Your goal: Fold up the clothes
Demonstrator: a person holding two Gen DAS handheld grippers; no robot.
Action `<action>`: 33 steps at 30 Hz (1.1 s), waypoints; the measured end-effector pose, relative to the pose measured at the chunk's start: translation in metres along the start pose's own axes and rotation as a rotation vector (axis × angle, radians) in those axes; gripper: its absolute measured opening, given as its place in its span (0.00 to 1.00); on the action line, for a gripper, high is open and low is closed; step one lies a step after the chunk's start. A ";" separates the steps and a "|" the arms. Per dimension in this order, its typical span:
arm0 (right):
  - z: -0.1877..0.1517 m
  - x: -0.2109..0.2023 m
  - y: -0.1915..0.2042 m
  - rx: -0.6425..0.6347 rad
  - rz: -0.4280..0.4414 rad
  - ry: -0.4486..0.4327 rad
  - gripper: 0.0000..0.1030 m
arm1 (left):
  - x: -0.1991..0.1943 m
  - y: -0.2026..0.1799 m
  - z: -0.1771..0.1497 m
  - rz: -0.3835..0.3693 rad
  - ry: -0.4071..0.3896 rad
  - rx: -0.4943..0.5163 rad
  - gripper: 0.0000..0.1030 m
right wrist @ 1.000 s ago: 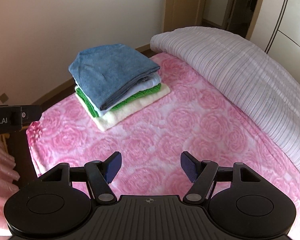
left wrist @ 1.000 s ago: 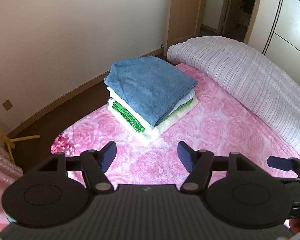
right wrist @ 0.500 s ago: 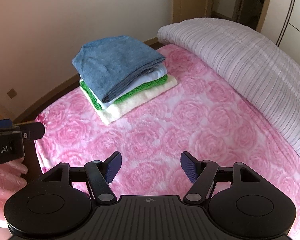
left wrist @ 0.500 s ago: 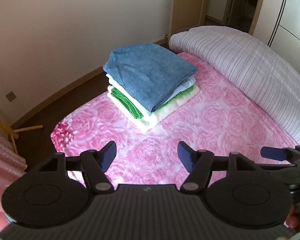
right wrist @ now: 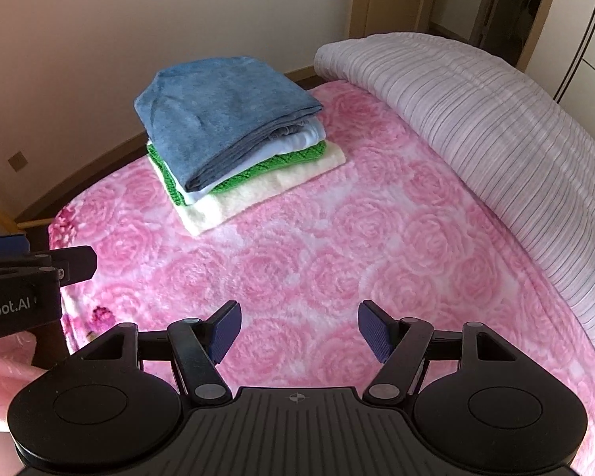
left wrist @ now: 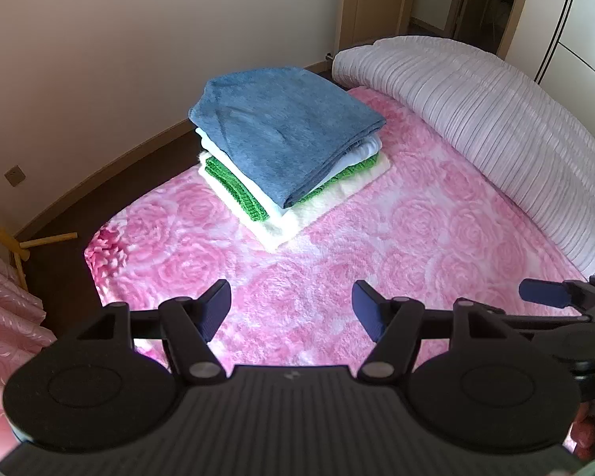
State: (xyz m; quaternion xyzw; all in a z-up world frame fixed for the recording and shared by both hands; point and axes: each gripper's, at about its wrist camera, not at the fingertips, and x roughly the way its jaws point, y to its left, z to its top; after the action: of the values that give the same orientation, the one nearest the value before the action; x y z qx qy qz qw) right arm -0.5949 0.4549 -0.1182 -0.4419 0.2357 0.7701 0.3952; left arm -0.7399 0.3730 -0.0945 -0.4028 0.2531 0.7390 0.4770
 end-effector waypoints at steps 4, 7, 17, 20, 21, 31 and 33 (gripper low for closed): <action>0.005 0.005 -0.004 0.007 0.004 0.005 0.67 | 0.007 -0.003 0.004 0.009 0.006 0.009 0.62; 0.010 0.010 -0.007 0.009 0.004 0.013 0.67 | 0.013 -0.003 0.007 0.010 0.013 0.008 0.62; 0.024 0.027 -0.008 0.000 0.020 0.028 0.67 | 0.033 -0.004 0.017 0.013 0.039 0.002 0.62; 0.027 0.033 -0.008 -0.008 0.022 0.034 0.67 | 0.039 -0.005 0.019 0.014 0.048 0.001 0.62; 0.028 0.035 -0.008 -0.010 0.023 0.036 0.67 | 0.041 -0.005 0.020 0.015 0.052 0.002 0.62; 0.042 0.052 -0.013 -0.009 0.034 0.053 0.67 | 0.058 -0.008 0.031 0.026 0.067 0.007 0.62; 0.045 0.054 -0.014 -0.006 0.036 0.053 0.67 | 0.062 -0.008 0.033 0.027 0.071 0.008 0.62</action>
State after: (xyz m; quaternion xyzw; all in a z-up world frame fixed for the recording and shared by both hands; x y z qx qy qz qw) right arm -0.6220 0.5163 -0.1431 -0.4590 0.2518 0.7657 0.3737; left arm -0.7583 0.4327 -0.1280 -0.4232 0.2784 0.7296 0.4595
